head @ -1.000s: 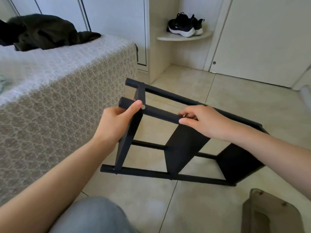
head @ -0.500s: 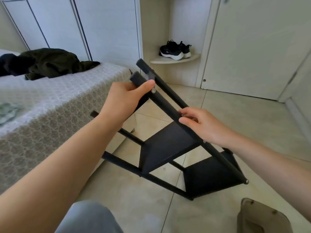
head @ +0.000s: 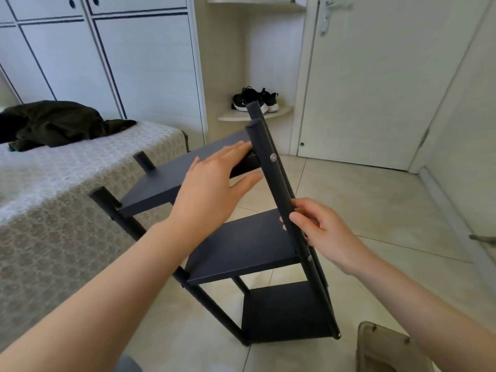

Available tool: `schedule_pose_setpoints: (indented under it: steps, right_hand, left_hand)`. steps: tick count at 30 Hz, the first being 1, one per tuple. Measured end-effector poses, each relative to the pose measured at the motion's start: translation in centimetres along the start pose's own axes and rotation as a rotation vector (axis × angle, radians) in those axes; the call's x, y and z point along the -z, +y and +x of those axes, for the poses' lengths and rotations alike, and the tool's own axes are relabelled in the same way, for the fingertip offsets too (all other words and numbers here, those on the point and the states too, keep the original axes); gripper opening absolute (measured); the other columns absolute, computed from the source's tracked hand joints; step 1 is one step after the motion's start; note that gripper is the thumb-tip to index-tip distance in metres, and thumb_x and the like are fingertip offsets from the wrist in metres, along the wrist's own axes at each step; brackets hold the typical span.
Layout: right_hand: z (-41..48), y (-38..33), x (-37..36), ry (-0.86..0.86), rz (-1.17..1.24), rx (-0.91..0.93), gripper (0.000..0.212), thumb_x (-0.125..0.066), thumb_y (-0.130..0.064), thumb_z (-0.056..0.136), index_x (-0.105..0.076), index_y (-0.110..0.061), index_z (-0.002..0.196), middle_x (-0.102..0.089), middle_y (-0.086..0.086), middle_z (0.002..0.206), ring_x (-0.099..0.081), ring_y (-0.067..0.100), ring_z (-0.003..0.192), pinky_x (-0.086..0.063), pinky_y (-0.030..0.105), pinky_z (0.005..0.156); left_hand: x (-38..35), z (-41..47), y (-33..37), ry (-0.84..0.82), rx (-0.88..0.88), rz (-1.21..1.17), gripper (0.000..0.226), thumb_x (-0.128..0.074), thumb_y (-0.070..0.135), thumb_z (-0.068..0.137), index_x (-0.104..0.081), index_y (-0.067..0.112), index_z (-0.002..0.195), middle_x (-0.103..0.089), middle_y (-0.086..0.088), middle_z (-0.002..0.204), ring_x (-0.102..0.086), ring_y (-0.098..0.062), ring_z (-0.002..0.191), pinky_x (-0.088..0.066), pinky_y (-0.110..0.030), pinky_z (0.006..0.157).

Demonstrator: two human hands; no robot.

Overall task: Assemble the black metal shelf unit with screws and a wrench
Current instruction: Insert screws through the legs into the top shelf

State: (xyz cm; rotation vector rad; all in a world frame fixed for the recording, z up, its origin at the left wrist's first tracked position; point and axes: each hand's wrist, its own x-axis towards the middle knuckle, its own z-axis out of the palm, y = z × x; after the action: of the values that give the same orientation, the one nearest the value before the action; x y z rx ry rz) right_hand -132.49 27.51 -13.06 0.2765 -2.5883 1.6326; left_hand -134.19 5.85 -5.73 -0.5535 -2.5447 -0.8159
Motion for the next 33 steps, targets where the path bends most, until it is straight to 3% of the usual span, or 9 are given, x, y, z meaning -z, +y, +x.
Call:
schedule_pose_setpoints:
  steps: [1, 3, 6, 10, 13, 20, 28, 33]
  right_hand:
    - [-0.2, 0.1, 0.3, 0.003, 0.003, -0.005, 0.030, -0.051, -0.027, 0.100, -0.057, -0.027, 0.129, -0.068, -0.011, 0.115, -0.063, 0.004, 0.110, -0.053, 0.041, 0.099]
    - [-0.6, 0.4, 0.6, 0.017, 0.001, -0.005, 0.029, -0.050, -0.026, 0.101, -0.058, -0.028, 0.128, -0.068, -0.012, 0.115, -0.062, 0.004, 0.112, -0.052, 0.039, 0.100]
    - [-1.0, 1.0, 0.7, 0.075, -0.113, 0.017, 0.034, -0.047, -0.026, 0.102, -0.053, -0.025, 0.135, -0.063, -0.011, 0.123, -0.057, 0.004, 0.118, -0.049, 0.028, 0.101]
    - [-1.7, 1.6, 0.5, 0.171, -0.207, 0.044, 0.038, -0.051, -0.031, 0.100, -0.044, -0.031, 0.138, -0.056, -0.022, 0.119, -0.053, -0.005, 0.108, -0.045, 0.011, 0.087]
    - [-1.8, 2.5, 1.1, 0.237, -0.225, 0.035, 0.036, -0.053, -0.028, 0.099, -0.045, -0.028, 0.134, -0.056, -0.021, 0.116, -0.054, -0.004, 0.105, -0.046, 0.012, 0.087]
    - [-1.2, 4.4, 2.8, 0.317, -0.247, -0.024, 0.023, -0.050, -0.028, 0.101, -0.041, -0.030, 0.122, -0.049, -0.030, 0.097, -0.052, -0.012, 0.086, -0.044, 0.007, 0.067]
    - [-1.3, 6.5, 4.1, 0.382, -0.320, -0.095, 0.024, -0.049, -0.026, 0.102, -0.044, -0.021, 0.124, -0.052, -0.017, 0.101, -0.050, -0.009, 0.079, -0.041, 0.006, 0.059]
    - [-1.7, 7.3, 4.9, 0.413, -0.330, -0.141, 0.024, -0.050, -0.024, 0.101, -0.045, -0.017, 0.124, -0.055, -0.008, 0.106, -0.054, 0.002, 0.086, -0.043, 0.010, 0.068]
  left_hand:
    - [-0.5, -0.2, 0.0, 0.026, 0.000, 0.060, 0.050, -0.055, 0.042, 0.100, -0.046, 0.035, 0.148, -0.054, 0.015, 0.146, -0.048, -0.005, 0.135, -0.028, -0.040, 0.121]
    - [-1.4, -0.4, 0.4, 0.104, -0.013, 0.089, 0.050, -0.055, 0.035, 0.101, -0.045, 0.030, 0.150, -0.049, 0.010, 0.151, -0.043, -0.013, 0.142, -0.018, -0.042, 0.122]
    - [-2.4, -0.4, 1.3, 0.154, -0.039, 0.091, 0.047, -0.056, 0.030, 0.101, -0.048, 0.026, 0.148, -0.052, 0.006, 0.150, -0.045, -0.016, 0.141, -0.020, -0.040, 0.121]
    - [-3.5, 0.1, 2.7, 0.144, -0.090, 0.134, 0.047, -0.056, 0.030, 0.101, -0.050, 0.025, 0.147, -0.053, 0.003, 0.149, -0.046, -0.020, 0.141, -0.028, -0.046, 0.121]
    - [-4.6, 0.5, 3.9, 0.125, -0.126, 0.151, 0.046, -0.057, 0.030, 0.102, -0.050, 0.024, 0.147, -0.053, 0.002, 0.149, -0.046, -0.021, 0.141, -0.030, -0.047, 0.120]
    - [-7.2, 2.2, 6.4, 0.091, -0.157, 0.203, 0.047, -0.051, 0.033, 0.104, -0.044, 0.027, 0.151, -0.046, 0.007, 0.155, -0.038, -0.016, 0.146, -0.026, -0.036, 0.117]
    - [-7.6, 1.4, 6.5, 0.044, -0.247, 0.112, 0.044, -0.062, 0.008, 0.097, -0.057, 0.011, 0.141, -0.062, -0.008, 0.138, -0.053, -0.028, 0.135, -0.039, -0.044, 0.113]
    - [-7.6, 1.0, 6.2, 0.013, -0.296, 0.123, 0.042, -0.063, -0.001, 0.095, -0.061, 0.009, 0.137, -0.063, -0.009, 0.137, -0.055, -0.029, 0.132, -0.040, -0.040, 0.110]
